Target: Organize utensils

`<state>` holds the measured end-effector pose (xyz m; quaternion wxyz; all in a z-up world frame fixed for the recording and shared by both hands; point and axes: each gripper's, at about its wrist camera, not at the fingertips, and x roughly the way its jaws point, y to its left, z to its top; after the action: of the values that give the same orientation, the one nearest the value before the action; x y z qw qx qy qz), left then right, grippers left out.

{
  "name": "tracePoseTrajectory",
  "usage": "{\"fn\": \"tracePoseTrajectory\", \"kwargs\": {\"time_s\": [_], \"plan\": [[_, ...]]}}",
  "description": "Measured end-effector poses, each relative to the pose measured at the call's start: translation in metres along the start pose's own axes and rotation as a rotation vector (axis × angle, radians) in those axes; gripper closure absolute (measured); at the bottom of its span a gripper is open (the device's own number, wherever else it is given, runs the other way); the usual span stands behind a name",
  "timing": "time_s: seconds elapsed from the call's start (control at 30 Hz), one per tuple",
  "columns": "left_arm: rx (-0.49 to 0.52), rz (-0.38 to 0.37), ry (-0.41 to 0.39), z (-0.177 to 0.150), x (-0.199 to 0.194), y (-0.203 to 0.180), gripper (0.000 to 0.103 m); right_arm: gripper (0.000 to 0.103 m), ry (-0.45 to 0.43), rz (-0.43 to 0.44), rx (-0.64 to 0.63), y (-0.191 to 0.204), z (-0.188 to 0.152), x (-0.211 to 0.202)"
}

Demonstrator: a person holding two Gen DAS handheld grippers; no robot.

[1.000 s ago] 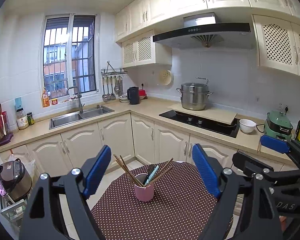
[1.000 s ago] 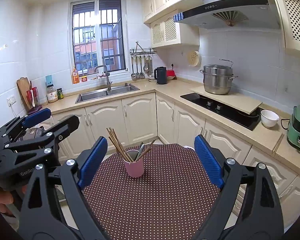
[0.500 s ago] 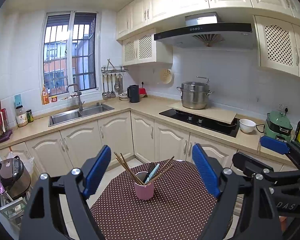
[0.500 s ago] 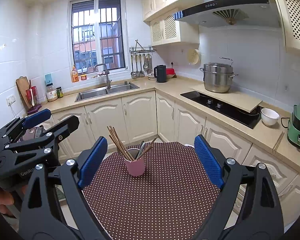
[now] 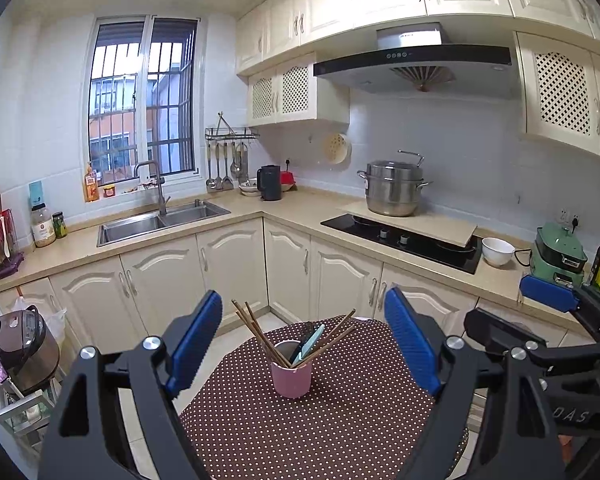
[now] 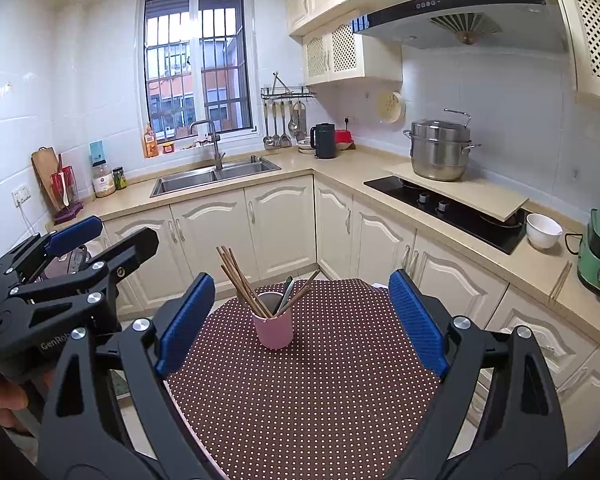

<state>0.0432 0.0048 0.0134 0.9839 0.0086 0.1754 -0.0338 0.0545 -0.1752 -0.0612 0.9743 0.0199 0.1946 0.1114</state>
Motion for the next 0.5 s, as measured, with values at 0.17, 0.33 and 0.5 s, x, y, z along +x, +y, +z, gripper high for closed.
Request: {"fn": "tracePoseTrajectory", "kwargs": {"time_s": [0.17,0.33,0.5], "plan": [[-0.004,0.002,0.01,-0.001,0.006,0.003,0.021,0.016,0.014,0.004,0.007,0.001,0.001,0.008],[-0.006,0.004,0.028,-0.003,0.015,0.008,0.021,0.016,0.031,0.006,0.013,0.003,-0.001,0.018],[-0.017,-0.003,0.072,-0.007,0.029,0.018,0.021,0.016,0.062,0.011,0.024,0.004,-0.005,0.031]]}}
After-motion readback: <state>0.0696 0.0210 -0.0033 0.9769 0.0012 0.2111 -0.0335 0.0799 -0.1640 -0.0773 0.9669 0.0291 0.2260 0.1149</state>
